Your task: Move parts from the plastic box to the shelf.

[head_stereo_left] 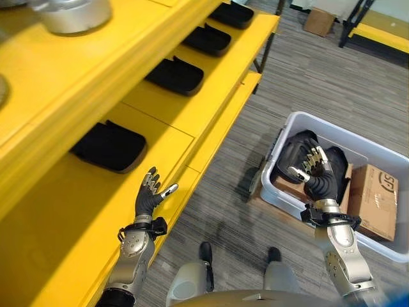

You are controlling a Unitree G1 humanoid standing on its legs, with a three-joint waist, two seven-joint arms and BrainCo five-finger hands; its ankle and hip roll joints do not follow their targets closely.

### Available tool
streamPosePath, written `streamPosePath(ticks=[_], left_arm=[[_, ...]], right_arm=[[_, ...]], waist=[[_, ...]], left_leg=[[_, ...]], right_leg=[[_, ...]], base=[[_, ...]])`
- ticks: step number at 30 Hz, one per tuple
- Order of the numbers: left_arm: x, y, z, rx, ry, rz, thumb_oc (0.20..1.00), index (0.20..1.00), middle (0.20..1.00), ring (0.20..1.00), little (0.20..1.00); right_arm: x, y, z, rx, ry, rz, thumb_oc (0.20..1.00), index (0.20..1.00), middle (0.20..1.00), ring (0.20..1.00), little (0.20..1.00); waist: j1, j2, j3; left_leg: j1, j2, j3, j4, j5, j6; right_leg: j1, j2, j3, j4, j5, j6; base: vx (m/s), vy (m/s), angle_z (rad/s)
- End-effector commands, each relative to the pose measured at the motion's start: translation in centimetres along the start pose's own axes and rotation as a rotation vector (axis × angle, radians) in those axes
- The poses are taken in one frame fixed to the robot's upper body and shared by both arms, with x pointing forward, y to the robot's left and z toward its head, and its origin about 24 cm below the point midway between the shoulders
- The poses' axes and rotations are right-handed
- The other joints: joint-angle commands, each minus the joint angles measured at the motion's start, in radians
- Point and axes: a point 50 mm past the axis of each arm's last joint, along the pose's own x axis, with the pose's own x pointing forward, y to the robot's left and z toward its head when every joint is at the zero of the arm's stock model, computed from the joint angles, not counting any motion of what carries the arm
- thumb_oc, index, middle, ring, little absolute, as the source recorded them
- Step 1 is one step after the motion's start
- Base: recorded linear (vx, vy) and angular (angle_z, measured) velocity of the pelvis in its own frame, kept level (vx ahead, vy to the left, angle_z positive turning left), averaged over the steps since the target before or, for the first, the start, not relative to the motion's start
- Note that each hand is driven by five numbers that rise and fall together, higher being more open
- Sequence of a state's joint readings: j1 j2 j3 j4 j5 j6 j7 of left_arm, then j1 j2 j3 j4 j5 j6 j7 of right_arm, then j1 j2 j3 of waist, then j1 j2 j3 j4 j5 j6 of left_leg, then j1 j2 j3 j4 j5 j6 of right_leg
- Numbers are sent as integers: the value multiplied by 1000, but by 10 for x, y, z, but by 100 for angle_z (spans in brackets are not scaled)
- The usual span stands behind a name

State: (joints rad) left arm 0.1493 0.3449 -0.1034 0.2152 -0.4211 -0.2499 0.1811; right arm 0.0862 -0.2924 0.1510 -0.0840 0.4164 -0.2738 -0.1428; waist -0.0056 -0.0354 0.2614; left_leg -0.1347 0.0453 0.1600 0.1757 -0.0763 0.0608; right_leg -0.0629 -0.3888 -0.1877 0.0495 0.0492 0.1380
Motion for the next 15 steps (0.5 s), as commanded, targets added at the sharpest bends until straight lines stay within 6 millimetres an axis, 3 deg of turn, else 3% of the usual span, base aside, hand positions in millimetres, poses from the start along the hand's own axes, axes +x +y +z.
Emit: streamPosePath(ticks=[1,2,3,6,7,10,11,12,15], left_arm=[[1,13,23,-4,-110,45,1000,1000,1000,1000,1000],[2,14,23,-5,-112,53,1000,1000,1000,1000,1000],[4,14,22,-6,-112,70,1000,1000,1000,1000,1000],[4,14,21,-16,-107,86,1000,1000,1000,1000,1000],[4,14,19,-27,-101,94,1000,1000,1000,1000,1000],[1,13,16,-34,-88,93,1000,1000,1000,1000,1000],[1,12,15,-45,-87,87,1000,1000,1000,1000,1000],[1,12,15,-45,-87,87,1000,1000,1000,1000,1000],[1,5,14,-61,-78,60,1000,1000,1000,1000,1000]], right_arm=[[20,9,20,-20,-117,36,1000,1000,1000,1000,1000],[22,10,22,-23,-125,36,1000,1000,1000,1000,1000],[21,8,23,-28,-124,32,1000,1000,1000,1000,1000],[20,5,23,-32,-121,16,1000,1000,1000,1000,1000],[20,3,26,-33,-133,10,1000,1000,1000,1000,1000],[19,1,26,-39,-132,8,1000,1000,1000,1000,1000],[20,-1,29,-47,-142,3,1000,1000,1000,1000,1000],[20,-2,29,-47,-142,3,1000,1000,1000,1000,1000],[24,-2,32,-58,-158,-1,1000,1000,1000,1000,1000]], waist=[[13,-38,-41],[13,-42,-38],[18,-66,-47],[16,-67,-60],[9,-59,-68],[2,-46,-68],[-10,-28,-69],[-10,-28,-69],[-28,6,-59]], left_leg=[[40,19,-23,-41,-33,-56],[42,22,-21,-36,-37,-60],[42,16,-15,-32,-47,-72],[52,33,-25,-34,-48,-94],[63,68,-35,-33,-47,-115],[80,95,-34,-47,-36,-128],[95,128,-34,-74,-16,-143],[96,128,-34,-74,-15,-144],[119,190,-22,-137,38,-169]], right_leg=[[-102,-78,-87,-41,245,100],[-105,-84,-89,-41,263,105],[-81,-82,-104,-71,264,118],[-77,-74,-107,-63,258,123],[-69,-54,-114,-47,224,118],[-61,-38,-125,-37,194,109],[-71,-16,-122,-2,137,96],[-71,-15,-122,-1,137,95],[-126,28,-104,95,49,72]], base=[[73,-261,-99],[105,-332,-106],[76,-187,-73],[130,-238,-39],[149,-274,7],[113,-191,11],[92,-182,2],[101,-215,7],[76,-205,-1]])
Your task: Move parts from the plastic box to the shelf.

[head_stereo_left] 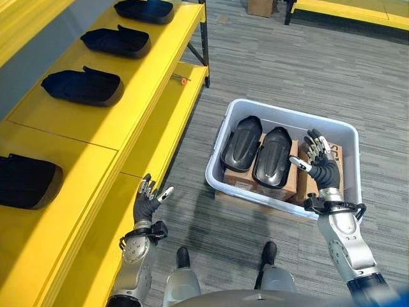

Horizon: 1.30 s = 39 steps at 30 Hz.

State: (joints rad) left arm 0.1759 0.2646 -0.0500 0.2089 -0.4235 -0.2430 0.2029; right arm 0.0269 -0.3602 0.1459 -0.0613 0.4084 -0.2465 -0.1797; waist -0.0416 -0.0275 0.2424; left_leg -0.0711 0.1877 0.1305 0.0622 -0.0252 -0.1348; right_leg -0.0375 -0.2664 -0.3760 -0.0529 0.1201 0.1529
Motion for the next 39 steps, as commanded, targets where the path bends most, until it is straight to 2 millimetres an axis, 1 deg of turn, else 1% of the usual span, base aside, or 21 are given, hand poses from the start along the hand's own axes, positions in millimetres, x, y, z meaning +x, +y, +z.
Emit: streamPosePath(ticks=[1,3,4,5,6,7,8,9,10,11,12,13,14,15,17,19,25,27,31,32,39], left_arm=[[8,1,22,14,-98,-33,1000,1000,1000,1000,1000],[8,0,22,14,-97,-38,1000,1000,1000,1000,1000],[9,-3,22,5,-101,-45,1000,1000,1000,1000,1000],[9,-3,22,5,-102,-45,1000,1000,1000,1000,1000],[9,-6,24,-18,-115,-53,1000,1000,1000,1000,1000],[9,-6,25,-18,-116,-53,1000,1000,1000,1000,1000],[11,-10,29,-27,-134,-66,1000,1000,1000,1000,1000],[12,-12,32,-37,-141,-78,1000,1000,1000,1000,1000],[12,-16,32,-33,-139,-100,1000,1000,1000,1000,1000],[14,-19,35,-28,-150,-109,1000,1000,1000,1000,1000],[14,-19,35,-28,-150,-109,1000,1000,1000,1000,1000],[14,-21,35,-32,-149,-113,1000,1000,1000,1000,1000],[16,-27,35,-21,-153,-128,1000,1000,1000,1000,1000],[16,-29,34,-17,-154,-135,1000,1000,1000,1000,1000],[19,-34,40,-23,-177,-164,1000,1000,1000,1000,1000],[20,-35,41,-11,-185,-179,1000,1000,1000,1000,1000],[25,-35,47,16,-204,-176,1000,1000,1000,1000,1000],[25,-37,48,19,-204,-183,1000,1000,1000,1000,1000],[24,-51,45,5,-189,-236,1000,1000,1000,1000,1000],[24,-56,47,-1,-193,-256,1000,1000,1000,1000,1000],[26,-63,48,-8,-195,-273,1000,1000,1000,1000,1000]], right_arm=[[10,5,24,26,-147,-2,1000,1000,1000,1000,1000],[10,3,24,26,-147,-7,1000,1000,1000,1000,1000],[7,1,27,9,-161,-2,1000,1000,1000,1000,1000],[7,1,27,9,-162,-2,1000,1000,1000,1000,1000],[4,0,27,-7,-157,12,1000,1000,1000,1000,1000],[4,0,27,-7,-157,12,1000,1000,1000,1000,1000],[3,-1,26,-8,-150,18,1000,1000,1000,1000,1000],[3,-1,26,-6,-147,22,1000,1000,1000,1000,1000],[3,-3,27,-25,-151,24,1000,1000,1000,1000,1000],[9,-2,28,-32,-166,15,1000,1000,1000,1000,1000],[9,-2,28,-32,-166,15,1000,1000,1000,1000,1000],[11,-1,26,-33,-160,11,1000,1000,1000,1000,1000],[14,3,23,-45,-152,13,1000,1000,1000,1000,1000],[15,8,19,-47,-134,32,1000,1000,1000,1000,1000],[16,11,14,-46,-115,29,1000,1000,1000,1000,1000],[16,14,10,-42,-94,30,1000,1000,1000,1000,1000],[14,17,0,-32,-45,24,1000,1000,1000,1000,1000],[17,14,-1,-51,-41,3,1000,1000,1000,1000,1000],[52,-9,5,-142,-78,-204,1000,1000,1000,1000,1000],[69,-15,13,-145,-108,-282,1000,1000,1000,1000,1000],[85,-6,20,-125,-124,-300,1000,1000,1000,1000,1000]], waist=[[3,3,-36],[-2,8,-35],[-13,17,-20],[-15,17,-23],[-7,18,9],[-10,19,5],[14,1,44],[20,-14,62],[28,-26,75],[43,-16,74],[45,-17,76],[50,-10,76],[64,12,67],[66,16,63],[49,21,56],[41,12,55],[19,-14,56],[13,-14,63],[16,20,116],[24,38,139],[33,59,171]], left_leg=[[57,58,6,-29,-5,25],[55,68,9,-31,0,21],[23,96,3,56,8,17],[17,95,1,56,10,17],[-66,110,-44,241,101,15],[-75,109,-49,242,104,15],[-137,79,-120,382,145,16],[-178,35,-174,436,140,23],[-227,30,-198,368,122,31],[-236,91,-195,156,166,22],[-231,92,-192,152,167,22],[-227,124,-188,64,209,17],[-200,157,-178,-72,272,-16],[-175,148,-190,-49,229,-4],[-169,139,-115,-3,200,-15],[-163,118,-90,26,161,-7],[-175,91,-20,94,93,-1],[-186,92,-13,100,91,-4],[-218,97,-14,66,121,-12],[-230,93,-10,58,128,-13],[-249,87,-3,56,132,-13]], right_leg=[[-160,-88,90,212,-35,51],[-174,-77,102,230,-51,43],[-180,-41,132,248,-101,12],[-183,-40,130,244,-97,10],[-161,0,144,239,-134,-35],[-164,0,139,235,-130,-36],[-149,13,150,235,-138,-62],[-139,20,147,227,-144,-75],[-120,30,150,213,-160,-68],[-108,51,166,203,-177,-50],[-106,51,168,203,-178,-50],[-105,58,179,207,-181,-41],[-101,53,212,241,-196,-14],[-103,47,231,267,-206,-7],[-94,12,239,235,-171,13],[-84,-15,264,191,-136,30],[-102,-76,286,123,-73,56],[-117,-78,284,125,-68,56],[-189,-74,284,143,-57,58],[-217,-77,290,147,-48,60],[-254,-83,297,157,-37,63]], base=[[67,-213,-13],[53,-175,-5],[55,-196,0],[46,-338,2],[-20,-148,6],[-51,-271,-5],[-51,-209,9],[16,-257,-18],[194,-48,23],[204,32,1],[215,146,17],[282,286,-42],[347,369,-41],[317,392,-97],[172,298,-140],[109,217,-61],[43,133,-42],[-51,15,-12],[-127,-24,-3],[-112,-1,9],[-42,5,-6]])
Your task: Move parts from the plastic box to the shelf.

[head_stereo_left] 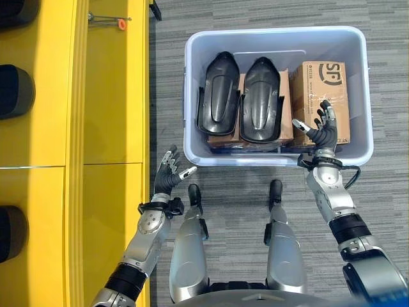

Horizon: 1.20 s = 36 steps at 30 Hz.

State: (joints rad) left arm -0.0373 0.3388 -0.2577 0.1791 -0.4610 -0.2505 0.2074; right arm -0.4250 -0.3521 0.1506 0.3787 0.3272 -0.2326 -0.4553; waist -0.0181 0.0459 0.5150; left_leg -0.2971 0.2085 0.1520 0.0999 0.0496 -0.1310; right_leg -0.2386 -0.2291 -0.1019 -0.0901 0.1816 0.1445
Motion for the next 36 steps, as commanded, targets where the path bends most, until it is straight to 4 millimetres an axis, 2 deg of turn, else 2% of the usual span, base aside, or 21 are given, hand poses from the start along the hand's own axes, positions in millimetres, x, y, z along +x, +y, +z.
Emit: streamPosePath(ticks=[1,4,6,16,27,36], left_arm=[[-1,-1,8,-11,-55,-3,1000,1000,1000,1000,1000],[1,-8,9,-18,-59,-28,1000,1000,1000,1000,1000],[3,-13,11,-24,-63,-44,1000,1000,1000,1000,1000],[9,-20,16,-28,-81,-55,1000,1000,1000,1000,1000],[12,-27,22,-37,-104,-65,1000,1000,1000,1000,1000],[16,-33,27,-44,-126,-75,1000,1000,1000,1000,1000]], right_arm=[[1,0,11,16,-74,-25,1000,1000,1000,1000,1000],[9,9,13,59,-59,-44,1000,1000,1000,1000,1000],[24,9,19,63,-61,-89,1000,1000,1000,1000,1000],[44,7,40,30,-119,-147,1000,1000,1000,1000,1000],[54,15,44,9,-104,-153,1000,1000,1000,1000,1000],[57,33,39,-63,-68,-92,1000,1000,1000,1000,1000]], waist=[[10,-12,-98],[16,4,-81],[21,17,-65],[27,25,-32],[32,26,-10],[38,23,5]], left_leg=[[-26,66,-24,19,57,-17],[-45,58,-26,24,57,-17],[-55,54,-26,28,57,-18],[-77,51,-29,27,58,-17],[-99,50,-32,29,57,-17],[-130,46,-37,37,54,-15]], right_leg=[[-57,-122,23,195,-97,71],[-76,-128,24,200,-94,70],[-88,-129,24,207,-94,69],[-120,-125,28,224,-96,66],[-150,-120,29,236,-98,61],[-178,-119,28,242,-93,59]], base=[[0,0,0],[-22,-4,0],[0,0,0],[-2,-2,2],[-2,-2,1],[-7,-2,-1]])
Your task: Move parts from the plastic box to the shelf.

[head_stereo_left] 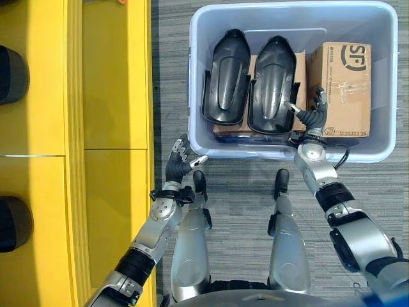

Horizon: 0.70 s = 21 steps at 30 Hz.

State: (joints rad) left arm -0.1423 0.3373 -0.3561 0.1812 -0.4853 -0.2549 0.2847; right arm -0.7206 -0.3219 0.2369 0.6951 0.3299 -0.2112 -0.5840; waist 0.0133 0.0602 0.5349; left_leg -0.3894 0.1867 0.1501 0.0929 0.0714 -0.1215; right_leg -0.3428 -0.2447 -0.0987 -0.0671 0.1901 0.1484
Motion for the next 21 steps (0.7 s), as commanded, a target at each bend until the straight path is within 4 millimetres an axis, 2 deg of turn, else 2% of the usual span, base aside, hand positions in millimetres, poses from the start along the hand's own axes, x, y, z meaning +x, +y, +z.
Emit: streamPosePath(ticks=[1,11,21], left_arm=[[1,-6,13,-21,-77,-31,1000,1000,1000,1000,1000],[2,-6,14,-20,-82,-19,1000,1000,1000,1000,1000],[2,-7,16,-23,-89,-24,1000,1000,1000,1000,1000]], right_arm=[[16,0,27,9,-93,-14,1000,1000,1000,1000,1000],[20,0,23,-13,-62,-30,1000,1000,1000,1000,1000],[31,-16,20,-31,-23,-104,1000,1000,1000,1000,1000]], waist=[[6,9,-15],[14,9,-15],[16,19,-15]], left_leg=[[-38,67,-35,44,33,-25],[-62,62,-42,43,34,-23],[-85,57,-45,39,36,-22]], right_leg=[[-74,-103,25,219,-102,55],[-96,-103,20,224,-101,52],[-123,-100,24,224,-100,51]], base=[[-6,-6,5],[-1,-1,1],[0,0,0]])
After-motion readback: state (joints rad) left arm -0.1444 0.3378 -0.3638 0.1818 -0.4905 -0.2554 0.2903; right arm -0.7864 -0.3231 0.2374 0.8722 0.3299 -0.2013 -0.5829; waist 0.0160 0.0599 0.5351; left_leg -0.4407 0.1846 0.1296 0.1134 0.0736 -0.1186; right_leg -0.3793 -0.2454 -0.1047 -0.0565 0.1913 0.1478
